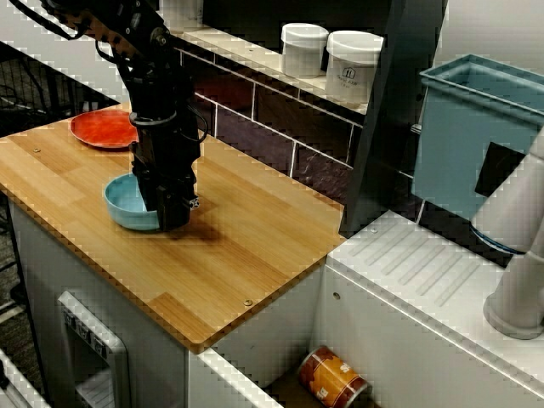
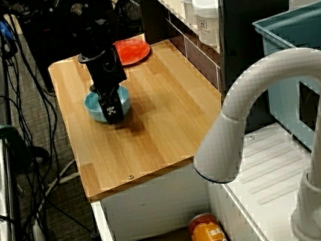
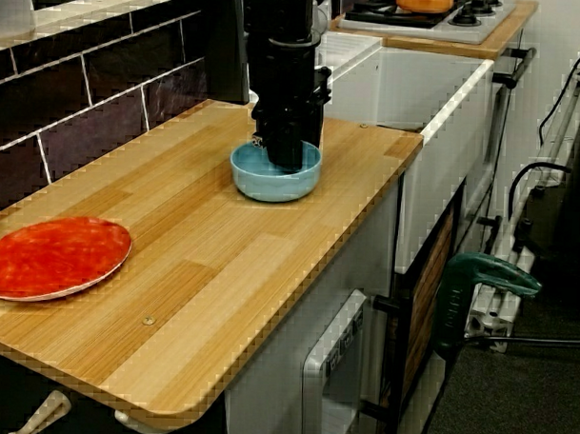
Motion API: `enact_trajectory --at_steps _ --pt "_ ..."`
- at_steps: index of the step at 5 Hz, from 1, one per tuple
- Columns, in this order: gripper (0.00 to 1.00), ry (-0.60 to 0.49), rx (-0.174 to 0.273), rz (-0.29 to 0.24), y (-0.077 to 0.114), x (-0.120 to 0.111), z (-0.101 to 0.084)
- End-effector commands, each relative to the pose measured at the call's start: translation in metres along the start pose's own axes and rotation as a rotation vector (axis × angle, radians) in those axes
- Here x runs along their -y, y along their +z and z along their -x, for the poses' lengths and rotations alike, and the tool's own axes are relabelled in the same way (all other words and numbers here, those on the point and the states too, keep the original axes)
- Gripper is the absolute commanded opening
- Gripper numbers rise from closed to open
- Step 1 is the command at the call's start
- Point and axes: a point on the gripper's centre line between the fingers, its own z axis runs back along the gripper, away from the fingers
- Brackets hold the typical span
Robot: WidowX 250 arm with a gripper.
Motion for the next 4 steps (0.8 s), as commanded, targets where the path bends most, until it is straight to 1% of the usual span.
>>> enact_trajectory --at_steps 1,2,3,4 --pt "0.00 -0.025 0.031 -0.003 0.014 0.011 0.004" --pt "0.00 -0.048 0.022 0.006 0.014 0.024 0.008" --pt "0.00 -0.100 0.014 0.013 0.012 0.049 0.017" --pt "0.00 -0.157 0.029 -0.012 0.006 0.072 0.029"
